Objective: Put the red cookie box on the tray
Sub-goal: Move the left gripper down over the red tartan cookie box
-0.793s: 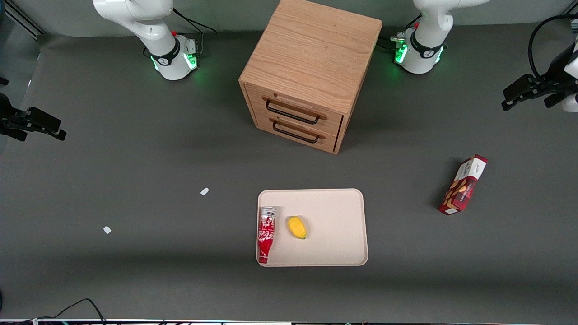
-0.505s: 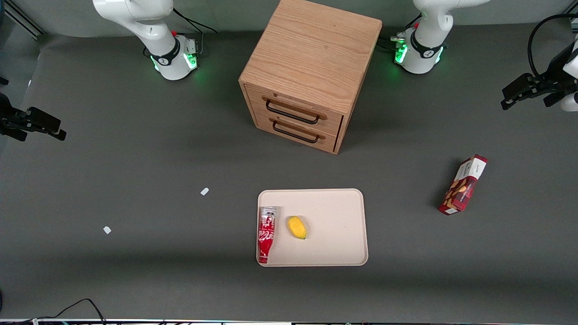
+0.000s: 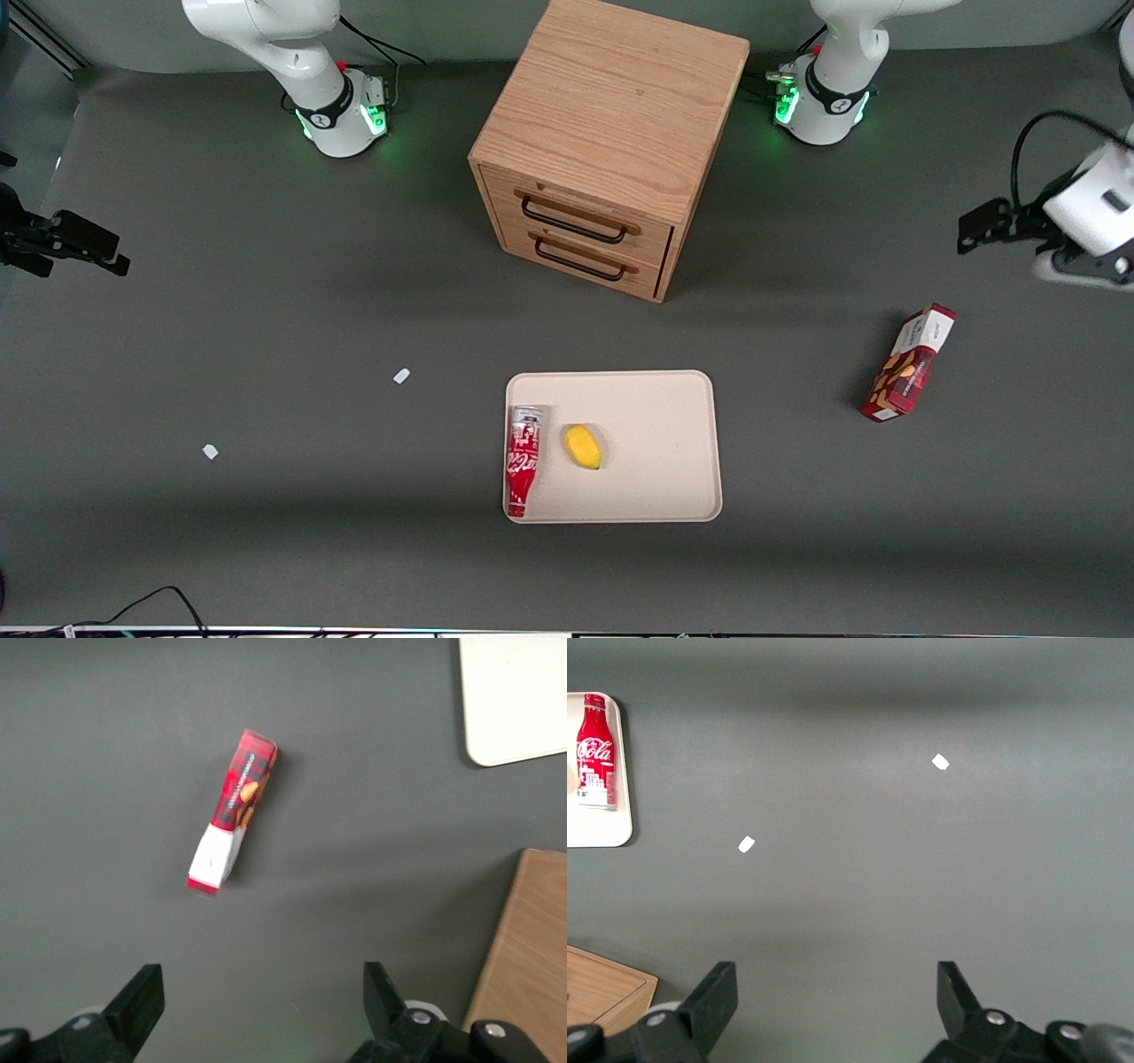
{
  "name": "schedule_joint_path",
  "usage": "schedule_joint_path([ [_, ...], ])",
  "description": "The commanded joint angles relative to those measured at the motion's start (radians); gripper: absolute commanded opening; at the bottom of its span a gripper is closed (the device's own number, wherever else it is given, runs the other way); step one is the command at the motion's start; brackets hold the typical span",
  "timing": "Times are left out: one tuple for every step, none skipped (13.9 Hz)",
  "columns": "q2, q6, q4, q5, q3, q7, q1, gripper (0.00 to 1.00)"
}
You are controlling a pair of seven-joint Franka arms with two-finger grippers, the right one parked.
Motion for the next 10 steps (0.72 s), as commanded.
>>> schedule_joint_path([
  [0.011, 0.169, -0.137, 0.025, 0.019, 0.121, 0.01, 1.0],
  [0.032, 0.238, -0.177, 0.038, 0.03, 0.143, 0.01, 1.0],
  [0.045, 0.303, -0.214, 0.041, 0.036, 0.161, 0.008, 1.0],
  [0.061, 0.366, -0.248, 0.046, 0.037, 0.187, 0.008, 1.0],
  [0.084, 0.429, -0.272, 0.064, 0.043, 0.21, 0.007, 1.0],
  [0.112, 0.482, -0.289, 0.084, 0.051, 0.227, 0.005, 1.0],
  [0.143, 0.528, -0.297, 0.09, 0.059, 0.238, -0.001, 1.0],
  [0.178, 0.559, -0.299, 0.102, 0.062, 0.24, -0.004, 1.0],
  [0.207, 0.592, -0.303, 0.111, 0.062, 0.24, -0.007, 1.0],
  [0.23, 0.64, -0.315, 0.119, 0.063, 0.241, -0.009, 1.0],
])
